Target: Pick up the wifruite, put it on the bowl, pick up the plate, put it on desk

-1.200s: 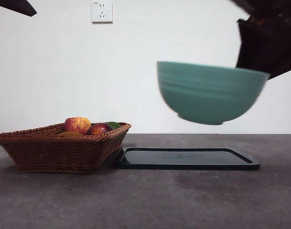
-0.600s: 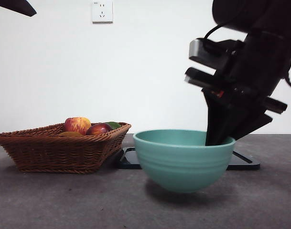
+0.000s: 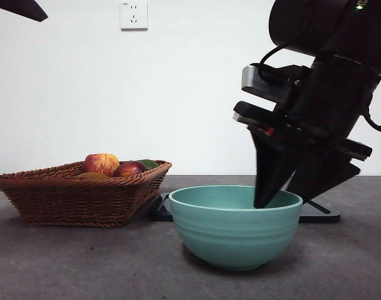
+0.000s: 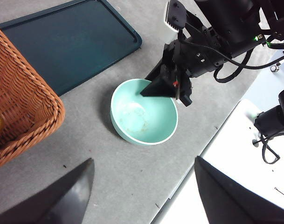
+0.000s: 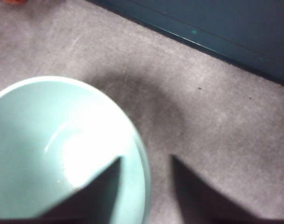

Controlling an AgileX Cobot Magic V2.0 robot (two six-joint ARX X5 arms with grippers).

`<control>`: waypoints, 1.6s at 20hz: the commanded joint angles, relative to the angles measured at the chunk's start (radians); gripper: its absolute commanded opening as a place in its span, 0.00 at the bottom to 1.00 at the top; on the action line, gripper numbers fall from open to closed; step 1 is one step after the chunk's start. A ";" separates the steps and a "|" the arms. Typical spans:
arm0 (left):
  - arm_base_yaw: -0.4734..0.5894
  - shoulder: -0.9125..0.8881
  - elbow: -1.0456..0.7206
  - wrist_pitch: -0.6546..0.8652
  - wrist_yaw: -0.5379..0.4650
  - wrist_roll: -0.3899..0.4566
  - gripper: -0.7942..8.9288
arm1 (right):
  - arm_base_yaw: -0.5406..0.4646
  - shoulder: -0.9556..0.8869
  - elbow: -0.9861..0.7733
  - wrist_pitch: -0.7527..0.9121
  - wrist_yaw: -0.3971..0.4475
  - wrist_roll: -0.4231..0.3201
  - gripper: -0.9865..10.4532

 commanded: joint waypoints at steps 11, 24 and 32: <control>-0.005 0.006 0.010 0.006 0.004 0.012 0.43 | 0.008 -0.301 0.037 -0.083 0.024 0.011 0.33; -0.005 0.006 0.010 -0.002 0.004 0.011 0.43 | 0.010 -0.626 0.043 -0.392 -0.212 -0.023 0.33; -0.005 0.006 0.010 -0.002 0.004 0.012 0.25 | 0.010 -0.626 0.043 -0.391 -0.212 -0.023 0.23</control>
